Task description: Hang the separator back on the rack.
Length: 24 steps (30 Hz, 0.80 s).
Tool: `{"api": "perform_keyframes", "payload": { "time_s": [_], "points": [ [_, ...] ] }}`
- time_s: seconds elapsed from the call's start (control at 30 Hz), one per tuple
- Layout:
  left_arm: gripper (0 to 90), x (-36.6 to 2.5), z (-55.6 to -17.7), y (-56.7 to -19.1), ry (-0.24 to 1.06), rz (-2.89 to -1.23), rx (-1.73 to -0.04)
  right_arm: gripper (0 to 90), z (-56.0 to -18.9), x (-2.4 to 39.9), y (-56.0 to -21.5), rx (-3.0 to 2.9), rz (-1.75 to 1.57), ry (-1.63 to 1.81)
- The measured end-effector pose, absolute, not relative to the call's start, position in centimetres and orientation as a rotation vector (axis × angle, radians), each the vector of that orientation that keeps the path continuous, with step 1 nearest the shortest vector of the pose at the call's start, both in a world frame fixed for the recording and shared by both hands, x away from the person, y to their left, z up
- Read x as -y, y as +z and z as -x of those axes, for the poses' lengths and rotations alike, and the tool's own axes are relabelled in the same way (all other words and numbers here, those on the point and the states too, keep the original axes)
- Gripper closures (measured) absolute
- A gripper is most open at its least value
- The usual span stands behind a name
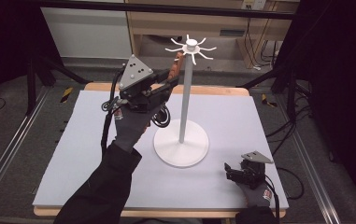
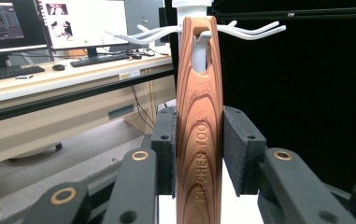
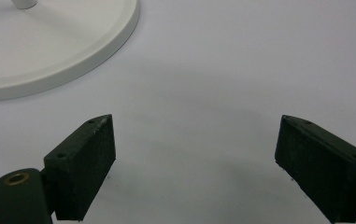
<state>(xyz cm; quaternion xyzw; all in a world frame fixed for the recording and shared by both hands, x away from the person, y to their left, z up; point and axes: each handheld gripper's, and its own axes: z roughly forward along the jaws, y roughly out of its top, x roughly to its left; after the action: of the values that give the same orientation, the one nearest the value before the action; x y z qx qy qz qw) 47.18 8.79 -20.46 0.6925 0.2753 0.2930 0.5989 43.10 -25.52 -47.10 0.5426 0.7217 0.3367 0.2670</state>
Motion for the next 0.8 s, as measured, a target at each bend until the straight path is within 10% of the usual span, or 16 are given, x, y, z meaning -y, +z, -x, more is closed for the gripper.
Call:
{"api": "perform_keyframes", "payload": {
  "time_s": [0.8],
  "points": [
    [60.2, -9.2, -46.96, -20.75, 0.671, -1.616, -0.621, 12.6, -43.15, 25.47, -47.18, -1.951, -1.462, 0.904]
  ]
}}
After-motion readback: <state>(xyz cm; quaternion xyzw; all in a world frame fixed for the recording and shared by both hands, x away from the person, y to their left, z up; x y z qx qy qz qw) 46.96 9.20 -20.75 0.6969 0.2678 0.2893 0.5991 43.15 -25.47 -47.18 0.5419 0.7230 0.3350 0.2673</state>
